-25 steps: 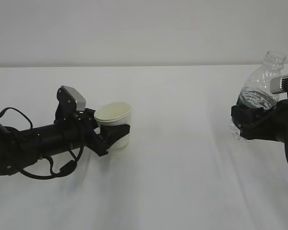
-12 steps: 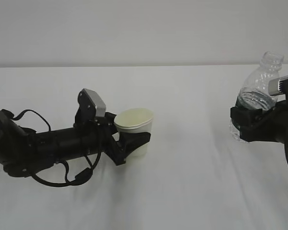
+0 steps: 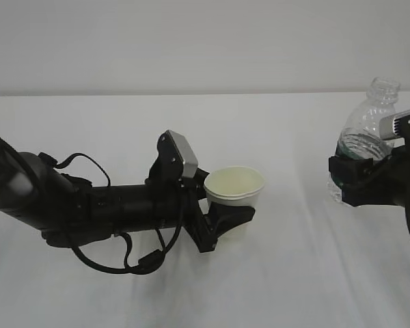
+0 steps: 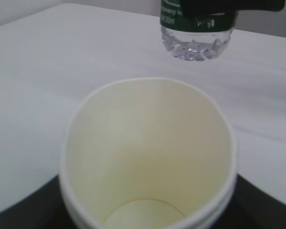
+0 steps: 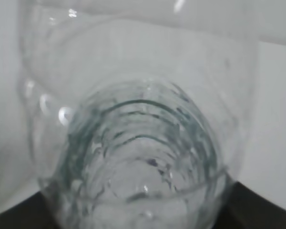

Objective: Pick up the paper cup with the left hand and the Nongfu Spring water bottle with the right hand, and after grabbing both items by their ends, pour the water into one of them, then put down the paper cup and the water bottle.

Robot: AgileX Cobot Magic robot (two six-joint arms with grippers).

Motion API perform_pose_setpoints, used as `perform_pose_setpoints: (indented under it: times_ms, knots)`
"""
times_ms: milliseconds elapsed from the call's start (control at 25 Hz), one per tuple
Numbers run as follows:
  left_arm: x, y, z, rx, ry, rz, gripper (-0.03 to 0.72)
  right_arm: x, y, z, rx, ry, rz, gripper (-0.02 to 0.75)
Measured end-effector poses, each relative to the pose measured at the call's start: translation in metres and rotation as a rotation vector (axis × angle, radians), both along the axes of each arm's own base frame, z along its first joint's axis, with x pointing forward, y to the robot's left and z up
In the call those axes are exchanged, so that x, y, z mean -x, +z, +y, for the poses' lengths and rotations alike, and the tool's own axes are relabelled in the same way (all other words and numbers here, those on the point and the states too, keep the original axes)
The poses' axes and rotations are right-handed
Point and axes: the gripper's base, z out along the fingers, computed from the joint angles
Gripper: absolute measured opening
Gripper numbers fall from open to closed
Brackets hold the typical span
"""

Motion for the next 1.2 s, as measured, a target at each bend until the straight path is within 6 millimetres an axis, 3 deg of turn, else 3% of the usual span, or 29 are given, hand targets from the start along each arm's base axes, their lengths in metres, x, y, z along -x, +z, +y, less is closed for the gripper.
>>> perform_pose_setpoints:
  times_ms: [440,880,1200]
  knots:
    - [0.0,-0.012,-0.005,-0.012,-0.016,0.023,0.473,0.003,-0.002,-0.004,0.088,0.0,0.071,0.409]
    - [-0.011,0.002,-0.019,0.027,-0.093,0.029,0.473,-0.001,0.019,-0.01,0.224,-0.004,0.071,0.409]
    - [0.002,0.006,-0.04,0.035,-0.161,0.012,0.473,-0.002,0.019,-0.012,0.28,-0.003,0.108,0.409]
